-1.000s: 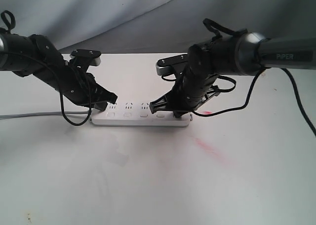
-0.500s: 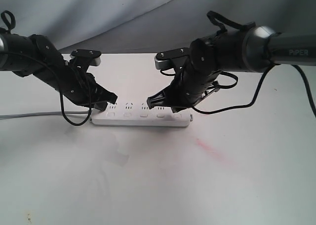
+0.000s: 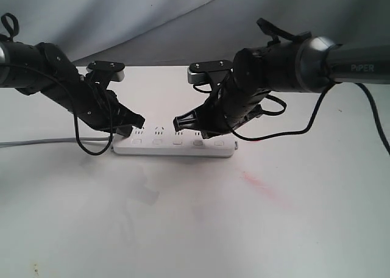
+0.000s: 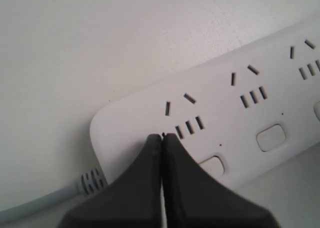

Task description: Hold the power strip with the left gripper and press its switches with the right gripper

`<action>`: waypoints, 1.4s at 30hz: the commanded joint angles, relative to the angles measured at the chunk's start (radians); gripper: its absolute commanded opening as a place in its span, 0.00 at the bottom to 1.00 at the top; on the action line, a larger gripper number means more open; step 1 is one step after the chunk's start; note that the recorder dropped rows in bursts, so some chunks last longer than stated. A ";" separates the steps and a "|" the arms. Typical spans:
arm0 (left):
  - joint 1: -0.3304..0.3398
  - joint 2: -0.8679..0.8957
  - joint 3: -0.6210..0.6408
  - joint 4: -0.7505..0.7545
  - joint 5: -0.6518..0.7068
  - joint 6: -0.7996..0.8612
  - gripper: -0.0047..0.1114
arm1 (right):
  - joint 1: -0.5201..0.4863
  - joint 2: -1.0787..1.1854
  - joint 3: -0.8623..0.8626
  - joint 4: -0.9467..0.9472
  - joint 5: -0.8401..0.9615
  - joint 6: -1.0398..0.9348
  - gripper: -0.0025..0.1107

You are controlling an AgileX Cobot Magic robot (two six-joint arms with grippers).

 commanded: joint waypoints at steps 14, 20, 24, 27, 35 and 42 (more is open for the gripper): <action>-0.006 0.008 -0.004 0.004 -0.002 0.000 0.04 | 0.005 0.083 0.003 0.092 0.000 -0.032 0.02; -0.006 0.008 -0.004 0.004 -0.002 0.000 0.04 | 0.024 0.091 0.003 0.071 0.049 -0.063 0.02; -0.006 0.008 -0.004 0.004 -0.002 0.000 0.04 | 0.035 0.091 0.003 0.057 0.052 -0.066 0.02; -0.006 0.008 -0.004 0.004 -0.002 0.000 0.04 | 0.037 0.091 0.003 0.052 0.052 -0.062 0.02; -0.006 0.008 -0.004 0.004 -0.002 0.000 0.04 | 0.037 0.128 0.003 0.034 0.073 -0.051 0.02; -0.006 0.008 -0.004 0.004 0.000 0.000 0.04 | 0.037 0.141 0.005 -0.057 0.152 0.000 0.02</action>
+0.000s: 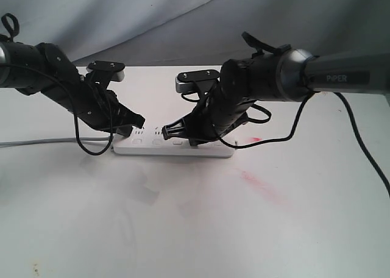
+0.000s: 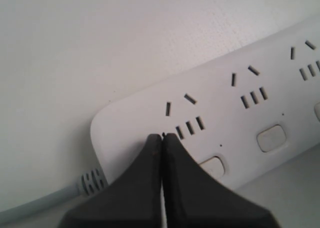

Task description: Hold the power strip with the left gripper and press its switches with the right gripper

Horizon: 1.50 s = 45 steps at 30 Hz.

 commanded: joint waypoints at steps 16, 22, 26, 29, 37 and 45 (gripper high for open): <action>-0.006 0.006 -0.004 0.004 0.002 0.000 0.04 | 0.035 0.058 0.030 -0.231 0.213 0.156 0.02; -0.006 0.006 -0.004 0.004 0.002 0.000 0.04 | 0.039 0.058 0.030 -0.231 0.221 0.156 0.02; -0.006 0.006 -0.004 0.004 0.002 0.000 0.04 | 0.040 0.058 0.030 -0.231 0.225 0.158 0.02; -0.006 0.006 -0.004 0.004 0.002 0.000 0.04 | 0.044 0.058 0.030 -0.231 0.227 0.158 0.02; -0.006 0.006 -0.004 0.004 0.000 0.000 0.04 | 0.097 0.058 0.030 -0.332 0.221 0.163 0.02; -0.006 0.006 -0.004 0.004 0.000 0.000 0.04 | 0.099 0.089 0.028 -0.336 0.207 0.163 0.02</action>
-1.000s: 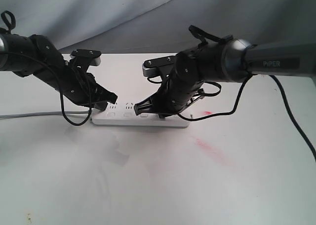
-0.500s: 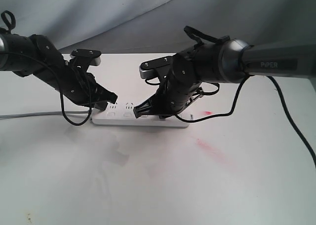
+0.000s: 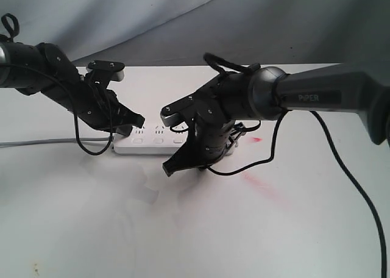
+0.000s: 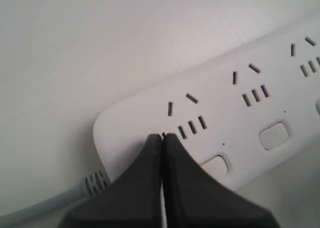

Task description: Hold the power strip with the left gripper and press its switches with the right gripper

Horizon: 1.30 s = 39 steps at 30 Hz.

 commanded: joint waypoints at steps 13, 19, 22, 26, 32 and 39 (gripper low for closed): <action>-0.006 0.005 -0.001 0.002 0.005 0.000 0.04 | -0.036 -0.148 0.025 -0.006 -0.132 0.034 0.02; -0.006 0.005 -0.001 0.002 0.005 0.000 0.04 | -0.079 -0.145 0.025 0.011 -0.114 0.036 0.02; -0.006 0.005 -0.001 0.002 0.005 0.000 0.04 | -0.090 -0.142 0.025 0.025 -0.115 0.031 0.02; -0.006 0.005 -0.001 0.002 0.005 0.000 0.04 | -0.092 -0.142 0.025 0.027 -0.139 0.031 0.02; -0.006 0.005 -0.001 0.002 0.005 0.000 0.04 | -0.092 -0.093 -0.020 0.062 -0.121 0.031 0.02; -0.006 0.005 -0.001 0.002 0.005 0.000 0.04 | -0.092 -0.045 -0.104 0.074 -0.053 0.031 0.02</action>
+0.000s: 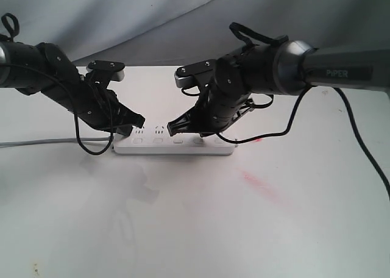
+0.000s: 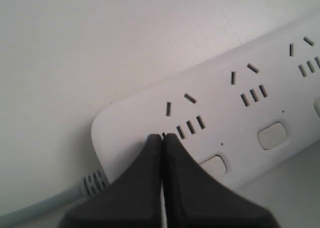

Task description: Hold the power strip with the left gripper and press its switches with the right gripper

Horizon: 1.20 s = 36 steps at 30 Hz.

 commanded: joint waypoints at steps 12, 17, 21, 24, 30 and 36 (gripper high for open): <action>-0.006 0.005 -0.001 0.002 0.005 0.000 0.04 | -0.006 0.058 -0.036 0.037 0.077 -0.003 0.02; -0.006 0.005 -0.001 0.002 0.005 0.000 0.04 | -0.006 0.058 -0.036 0.080 0.050 -0.003 0.02; -0.006 0.005 -0.001 0.002 0.005 0.000 0.04 | -0.006 0.058 -0.036 0.080 0.054 -0.003 0.02; -0.006 0.005 -0.001 0.002 0.005 0.000 0.04 | -0.006 0.065 -0.036 0.090 0.054 -0.003 0.02; -0.006 0.005 -0.001 0.002 0.007 0.000 0.04 | 0.004 0.097 -0.036 0.090 0.085 -0.005 0.02; -0.006 0.005 -0.001 0.002 0.008 0.000 0.04 | 0.033 0.108 -0.036 0.056 0.105 -0.009 0.02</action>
